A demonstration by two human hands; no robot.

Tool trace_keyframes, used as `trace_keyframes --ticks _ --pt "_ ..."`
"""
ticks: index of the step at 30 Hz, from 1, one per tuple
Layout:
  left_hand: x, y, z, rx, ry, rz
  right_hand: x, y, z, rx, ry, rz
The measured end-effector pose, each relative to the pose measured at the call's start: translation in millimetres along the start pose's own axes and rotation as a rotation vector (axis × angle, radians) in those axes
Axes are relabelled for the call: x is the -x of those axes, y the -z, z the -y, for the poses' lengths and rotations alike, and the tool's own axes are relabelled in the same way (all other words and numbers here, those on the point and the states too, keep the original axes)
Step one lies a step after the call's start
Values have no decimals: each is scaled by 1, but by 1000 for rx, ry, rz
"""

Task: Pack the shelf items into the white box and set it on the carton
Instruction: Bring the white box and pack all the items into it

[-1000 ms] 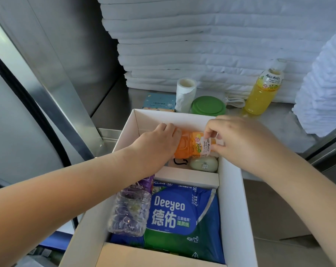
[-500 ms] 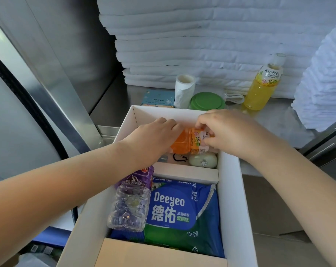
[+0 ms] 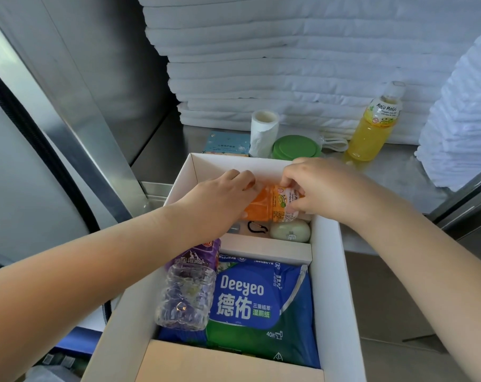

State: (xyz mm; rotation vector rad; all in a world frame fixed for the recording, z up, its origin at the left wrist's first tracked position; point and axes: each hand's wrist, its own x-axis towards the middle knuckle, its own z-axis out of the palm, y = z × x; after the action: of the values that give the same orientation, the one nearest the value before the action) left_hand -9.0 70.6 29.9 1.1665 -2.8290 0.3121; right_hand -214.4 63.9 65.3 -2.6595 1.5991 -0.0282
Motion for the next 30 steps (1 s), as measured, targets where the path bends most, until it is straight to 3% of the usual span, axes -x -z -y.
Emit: trace_keyframes --ticks 5,8,11,16,25,30 --pt "4 0 -3 -29 -7 -3 12 12 -5 -179 30 -40" --pt "5 1 -3 -25 -10 -19 19 28 -25 -359 -53 -320" --pt "2 0 -5 -27 -42 7 21 33 -59 -255 -192 -494" --pt "-3 -1 -7 -26 -63 18 15 22 -101 -65 -403 -507" --pt "-5 5 -11 49 -77 23 -10 12 -133 35 -504 -494" --pt "-9 9 -10 80 -77 23 -29 22 -158 -65 -576 -433"
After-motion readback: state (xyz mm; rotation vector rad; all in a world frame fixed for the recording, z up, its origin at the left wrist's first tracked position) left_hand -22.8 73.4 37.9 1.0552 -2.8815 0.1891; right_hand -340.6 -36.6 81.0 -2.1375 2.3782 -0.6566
